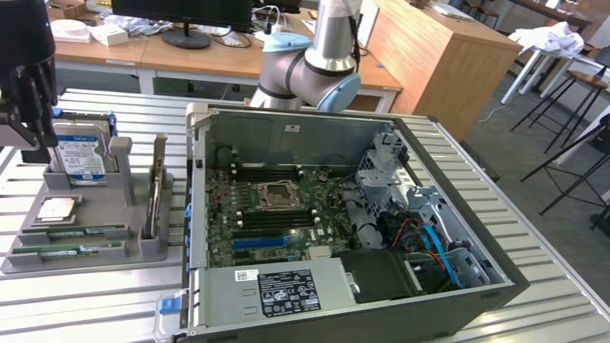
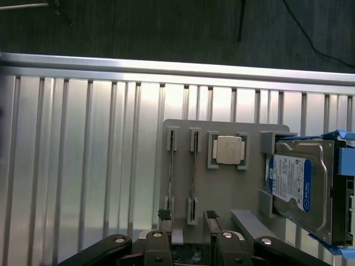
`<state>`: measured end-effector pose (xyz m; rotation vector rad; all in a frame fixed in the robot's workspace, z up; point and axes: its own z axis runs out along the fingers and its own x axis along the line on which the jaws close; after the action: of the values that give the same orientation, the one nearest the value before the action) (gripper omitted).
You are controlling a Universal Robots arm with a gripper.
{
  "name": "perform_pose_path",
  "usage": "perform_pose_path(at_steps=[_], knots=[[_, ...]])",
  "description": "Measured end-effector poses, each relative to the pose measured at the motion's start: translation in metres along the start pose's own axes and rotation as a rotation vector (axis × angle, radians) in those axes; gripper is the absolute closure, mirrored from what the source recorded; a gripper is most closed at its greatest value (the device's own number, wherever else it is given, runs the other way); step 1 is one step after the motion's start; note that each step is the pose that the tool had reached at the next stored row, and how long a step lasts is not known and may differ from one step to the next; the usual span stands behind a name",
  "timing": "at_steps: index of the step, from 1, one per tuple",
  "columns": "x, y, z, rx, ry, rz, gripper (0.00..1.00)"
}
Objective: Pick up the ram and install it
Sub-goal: 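Pick up the ram and move it above insertion slot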
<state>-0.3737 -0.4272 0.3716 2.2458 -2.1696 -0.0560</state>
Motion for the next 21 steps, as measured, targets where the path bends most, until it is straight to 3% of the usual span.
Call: perform_pose_path(at_steps=[21], knots=[[0.0,-0.0011,0.0301,-0.0001,0.0001,0.0,0.64]])
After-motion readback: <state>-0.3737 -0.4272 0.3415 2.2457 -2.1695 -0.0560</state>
